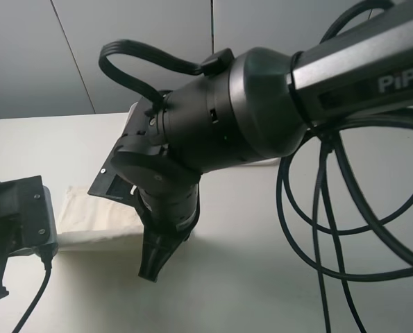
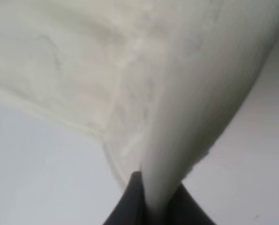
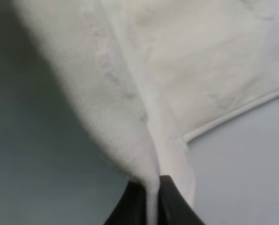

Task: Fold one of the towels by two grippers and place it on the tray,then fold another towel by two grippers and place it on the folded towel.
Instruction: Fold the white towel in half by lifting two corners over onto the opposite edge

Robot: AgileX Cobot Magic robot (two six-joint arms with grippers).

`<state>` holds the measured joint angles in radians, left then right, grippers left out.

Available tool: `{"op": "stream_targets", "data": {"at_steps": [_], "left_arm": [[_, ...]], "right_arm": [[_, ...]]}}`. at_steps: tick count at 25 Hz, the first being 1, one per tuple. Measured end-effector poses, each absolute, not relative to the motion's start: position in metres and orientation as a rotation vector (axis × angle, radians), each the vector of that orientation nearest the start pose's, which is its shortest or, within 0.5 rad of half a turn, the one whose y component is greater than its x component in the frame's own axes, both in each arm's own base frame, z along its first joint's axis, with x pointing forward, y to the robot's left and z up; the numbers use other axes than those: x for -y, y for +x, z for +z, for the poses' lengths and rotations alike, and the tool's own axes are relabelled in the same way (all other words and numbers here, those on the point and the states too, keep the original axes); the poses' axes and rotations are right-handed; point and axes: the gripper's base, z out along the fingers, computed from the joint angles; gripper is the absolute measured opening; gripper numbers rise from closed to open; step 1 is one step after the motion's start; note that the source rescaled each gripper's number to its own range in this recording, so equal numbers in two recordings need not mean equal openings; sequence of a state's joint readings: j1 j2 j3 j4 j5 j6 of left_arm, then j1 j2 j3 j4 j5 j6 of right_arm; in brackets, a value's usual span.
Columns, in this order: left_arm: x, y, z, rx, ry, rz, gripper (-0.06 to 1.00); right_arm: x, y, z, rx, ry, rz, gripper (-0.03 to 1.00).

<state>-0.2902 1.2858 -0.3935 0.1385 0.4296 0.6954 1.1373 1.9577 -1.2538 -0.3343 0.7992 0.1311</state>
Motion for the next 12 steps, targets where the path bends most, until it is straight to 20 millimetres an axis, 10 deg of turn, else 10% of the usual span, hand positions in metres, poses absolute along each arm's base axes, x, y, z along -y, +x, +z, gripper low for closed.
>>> {"op": "stream_targets", "data": {"at_steps": [12], "left_arm": [[0.050, 0.187, 0.158, -2.285, 1.340, 0.253, 0.01]], "right_arm": [[-0.337, 0.197, 0.163, -2.195, -1.437, -0.247, 0.00]]}}
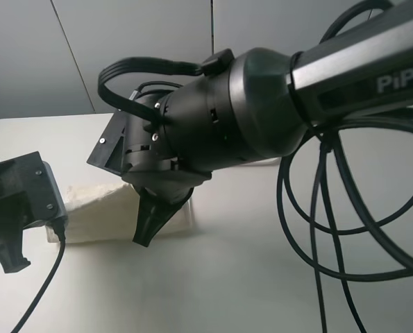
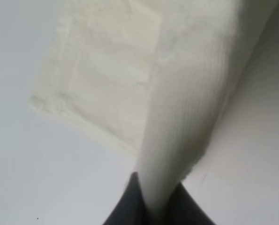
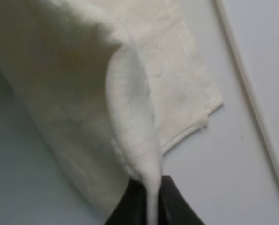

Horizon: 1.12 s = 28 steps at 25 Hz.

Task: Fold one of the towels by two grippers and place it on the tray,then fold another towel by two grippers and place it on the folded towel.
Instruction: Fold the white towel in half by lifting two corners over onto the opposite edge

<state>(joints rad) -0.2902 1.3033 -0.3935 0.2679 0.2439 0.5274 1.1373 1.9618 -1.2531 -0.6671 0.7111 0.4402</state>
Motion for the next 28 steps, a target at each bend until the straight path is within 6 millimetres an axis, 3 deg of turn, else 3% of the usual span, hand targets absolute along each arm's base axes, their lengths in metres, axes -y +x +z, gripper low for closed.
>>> {"op": "stream_targets", "data": {"at_steps": [11, 18, 23, 28], "left_arm": [[0.057, 0.204, 0.133, -2.286, 1.277, 0.186, 0.01], [0.028, 0.217, 0.134, -2.354, 0.977, 0.200, 0.01], [0.024, 0.223, 0.138, -2.302, 0.885, 0.194, 0.01], [0.025, 0.225, 0.140, -2.274, 0.875, 0.191, 0.13]], "right_arm": [[-0.342, 0.212, 0.141, -2.165, -1.355, -0.238, 0.00], [-0.336, 0.231, 0.126, -2.190, -1.299, -0.206, 0.00], [-0.332, 0.244, 0.121, -2.199, -1.254, -0.151, 0.00], [-0.326, 0.256, 0.119, -2.230, -1.183, -0.104, 0.00]]}}
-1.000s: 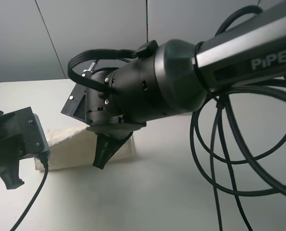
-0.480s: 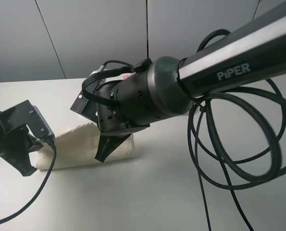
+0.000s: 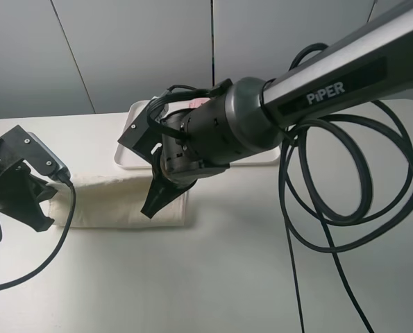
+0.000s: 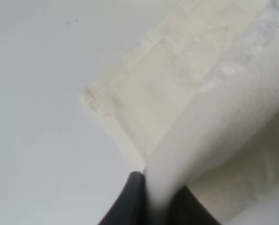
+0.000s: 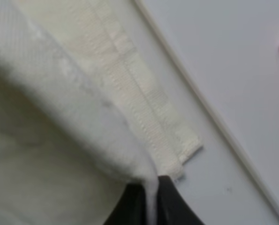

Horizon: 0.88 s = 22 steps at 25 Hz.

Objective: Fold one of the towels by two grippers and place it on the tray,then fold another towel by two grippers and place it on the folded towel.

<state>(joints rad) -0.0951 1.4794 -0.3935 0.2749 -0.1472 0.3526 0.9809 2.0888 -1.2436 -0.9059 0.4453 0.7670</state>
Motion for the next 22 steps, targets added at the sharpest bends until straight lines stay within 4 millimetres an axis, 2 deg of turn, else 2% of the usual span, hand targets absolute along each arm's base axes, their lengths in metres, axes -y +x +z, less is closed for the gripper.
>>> {"op": "stream_targets", "data": {"at_steps": [3, 5, 8, 10, 12, 14, 17, 22], "left_arm": [[0.025, 0.226, 0.141, -2.255, 0.863, 0.191, 0.28], [0.025, 0.227, 0.142, -2.251, 0.862, 0.190, 0.41], [0.025, 0.228, 0.142, -2.246, 0.848, 0.187, 0.63], [0.025, 0.229, 0.143, -2.240, 0.805, 0.178, 0.72], [0.025, 0.230, 0.144, -2.235, 0.759, 0.170, 0.76], [0.024, 0.230, 0.144, -2.254, 0.701, 0.160, 0.77], [0.018, 0.234, 0.145, -2.352, 0.543, 0.133, 0.78], [0.001, 0.262, 0.148, -2.578, 0.233, 0.037, 0.80]], "right_arm": [[-0.322, 0.263, 0.112, -2.246, -1.152, -0.108, 0.02], [-0.323, 0.264, 0.109, -2.249, -1.133, -0.088, 0.12], [-0.326, 0.264, 0.108, -2.257, -1.092, -0.036, 0.42], [-0.326, 0.264, 0.108, -2.270, -1.062, -0.020, 0.65], [-0.325, 0.264, 0.108, -2.280, -1.043, -0.027, 0.79], [-0.323, 0.265, 0.108, -2.288, -1.033, -0.056, 0.85], [-0.320, 0.266, 0.107, -2.319, -0.995, -0.070, 0.86], [-0.307, 0.278, 0.108, -2.491, -0.857, -0.028, 0.86]]}}
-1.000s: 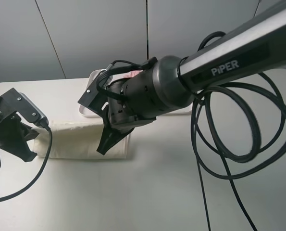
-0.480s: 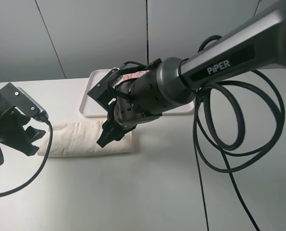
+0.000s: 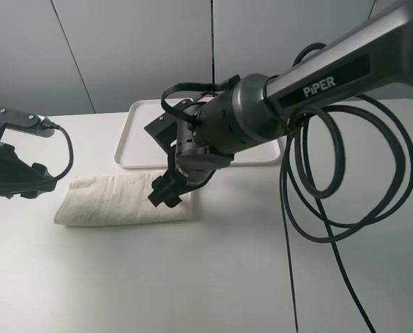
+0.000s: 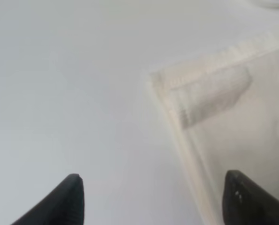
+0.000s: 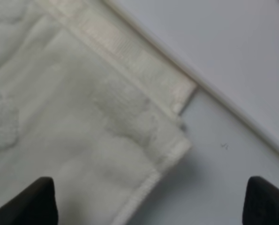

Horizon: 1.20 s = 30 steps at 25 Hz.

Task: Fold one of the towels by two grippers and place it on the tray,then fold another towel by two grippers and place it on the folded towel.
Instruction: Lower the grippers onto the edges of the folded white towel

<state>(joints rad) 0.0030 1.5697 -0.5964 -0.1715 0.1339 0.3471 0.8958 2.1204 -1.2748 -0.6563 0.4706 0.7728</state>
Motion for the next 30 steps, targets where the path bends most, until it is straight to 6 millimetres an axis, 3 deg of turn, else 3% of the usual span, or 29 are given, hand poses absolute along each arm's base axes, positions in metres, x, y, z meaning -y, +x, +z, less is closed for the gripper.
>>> {"op": "stream_targets", "data": {"at_steps": [5, 9, 19, 30], "left_arm": [[0.001, 0.283, 0.148, -2.730, 0.195, -0.051, 0.91], [0.003, 0.293, 0.143, -2.806, 0.158, -0.094, 0.96], [0.001, 0.319, 0.124, -2.977, -0.055, -0.110, 0.95], [-0.001, 0.325, 0.104, -3.064, -0.104, -0.082, 0.92]], "right_arm": [[-0.301, 0.295, 0.117, -2.587, -0.845, 0.045, 0.97], [-0.304, 0.297, 0.124, -2.602, -0.859, 0.058, 1.00], [-0.305, 0.301, 0.133, -2.626, -0.879, 0.049, 1.00], [-0.307, 0.295, 0.131, -2.680, -0.893, 0.108, 1.00]]}}
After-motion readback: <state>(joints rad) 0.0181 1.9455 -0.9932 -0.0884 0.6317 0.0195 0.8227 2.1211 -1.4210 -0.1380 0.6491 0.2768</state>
